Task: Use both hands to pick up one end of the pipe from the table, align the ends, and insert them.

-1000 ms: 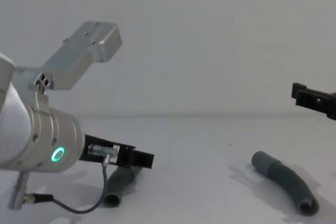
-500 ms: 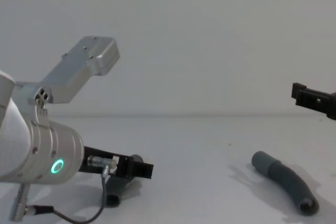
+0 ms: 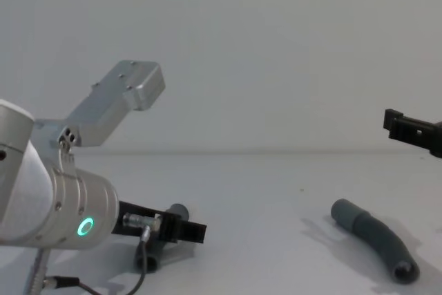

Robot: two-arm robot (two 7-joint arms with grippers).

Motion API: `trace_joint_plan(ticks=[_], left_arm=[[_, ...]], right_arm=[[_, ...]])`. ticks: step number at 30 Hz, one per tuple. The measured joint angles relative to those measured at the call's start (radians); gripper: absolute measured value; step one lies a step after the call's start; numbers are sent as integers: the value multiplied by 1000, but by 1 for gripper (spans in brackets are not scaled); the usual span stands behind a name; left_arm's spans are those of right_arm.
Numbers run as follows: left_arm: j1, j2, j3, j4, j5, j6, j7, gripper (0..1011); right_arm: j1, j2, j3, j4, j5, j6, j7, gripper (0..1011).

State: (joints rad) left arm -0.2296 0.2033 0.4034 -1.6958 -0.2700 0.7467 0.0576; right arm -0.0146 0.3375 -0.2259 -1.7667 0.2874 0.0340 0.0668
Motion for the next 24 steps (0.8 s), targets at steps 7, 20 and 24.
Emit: trace_joint_plan(ticks=[7,20,24], left_arm=[[-13,-5,6,25,11,-2,-7,863],[-26,-9,19,47,33,-3,-13,599],[-27,-9,22,49,39,-3,-13,567]], right_arm=[[0,0,0,0,0,0,0,1004],[0,0,0,0,0,0,0,1004],[0,0,0,0,0,0,0,1004]])
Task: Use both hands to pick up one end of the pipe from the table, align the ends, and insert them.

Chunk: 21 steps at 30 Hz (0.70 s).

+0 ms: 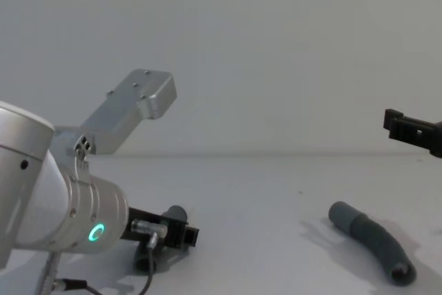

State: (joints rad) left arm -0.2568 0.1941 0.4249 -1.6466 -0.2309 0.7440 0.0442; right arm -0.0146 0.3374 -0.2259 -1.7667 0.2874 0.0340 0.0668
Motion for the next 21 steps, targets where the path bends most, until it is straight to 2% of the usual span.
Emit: trace_joint_plan(ticks=[21], left_arm=[[-4,0,5,14,36,-16,1,431]], right_arm=[[0,0,0,0,0,0,0,1004]])
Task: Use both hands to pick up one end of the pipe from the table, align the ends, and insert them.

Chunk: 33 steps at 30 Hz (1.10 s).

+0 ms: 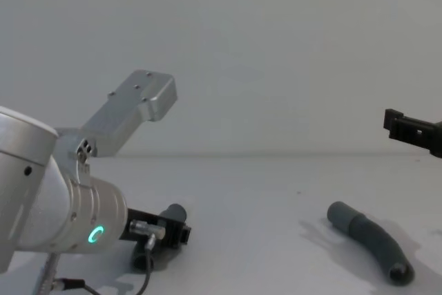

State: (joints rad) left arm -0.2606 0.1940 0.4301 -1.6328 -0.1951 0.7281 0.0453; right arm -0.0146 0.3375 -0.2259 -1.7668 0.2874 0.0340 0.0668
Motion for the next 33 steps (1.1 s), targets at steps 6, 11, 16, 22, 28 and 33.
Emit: trace_joint_plan(ticks=[6,11,16,22,28,33], left_arm=[[1,-1,-6,3,5,-6,-3,390],[3,-2,-10,4,7,-10,-5,360],[8,-3,-15,4,9,-14,-8,341],[13,-4,-21,2,12,-20,-11,336],[15,-1,-24,1,16,-33,-20,335],[5,14,-23,1,23,-56,-46,335]], right_arm=[[0,0,0,0,0,0,0,1005],[0,0,0,0,0,0,0,1004],[0,0,0,0,0,0,0,1004],[0,0,0,0,0,0,0,1004],[0,0,0,0,0,0,0,1004],[0,0,0,0,0,0,0,1004]])
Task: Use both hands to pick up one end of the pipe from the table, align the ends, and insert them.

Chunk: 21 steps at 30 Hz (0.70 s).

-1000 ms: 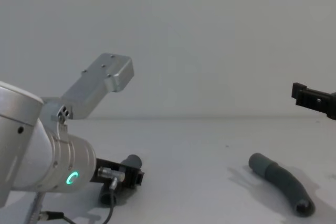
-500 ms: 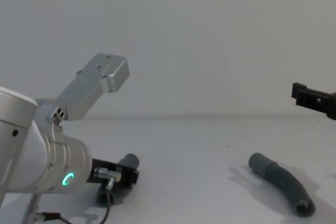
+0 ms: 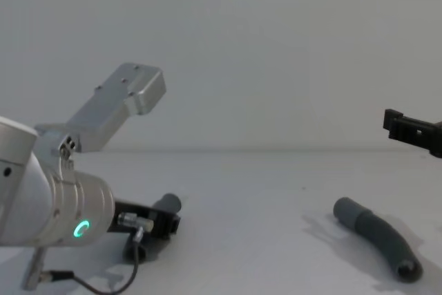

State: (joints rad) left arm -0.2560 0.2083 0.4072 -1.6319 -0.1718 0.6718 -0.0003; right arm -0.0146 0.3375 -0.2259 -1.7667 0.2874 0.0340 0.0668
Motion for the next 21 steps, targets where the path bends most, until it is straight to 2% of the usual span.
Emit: trace_joint_plan(ticks=[9,21], left_arm=[[-39,38,15,-8,3,-53,-78,335],[-113,110,43,-5,0,-132,-244,335]], right_arm=[[0,0,0,0,0,0,0,1004],[0,0,0,0,0,0,0,1004]])
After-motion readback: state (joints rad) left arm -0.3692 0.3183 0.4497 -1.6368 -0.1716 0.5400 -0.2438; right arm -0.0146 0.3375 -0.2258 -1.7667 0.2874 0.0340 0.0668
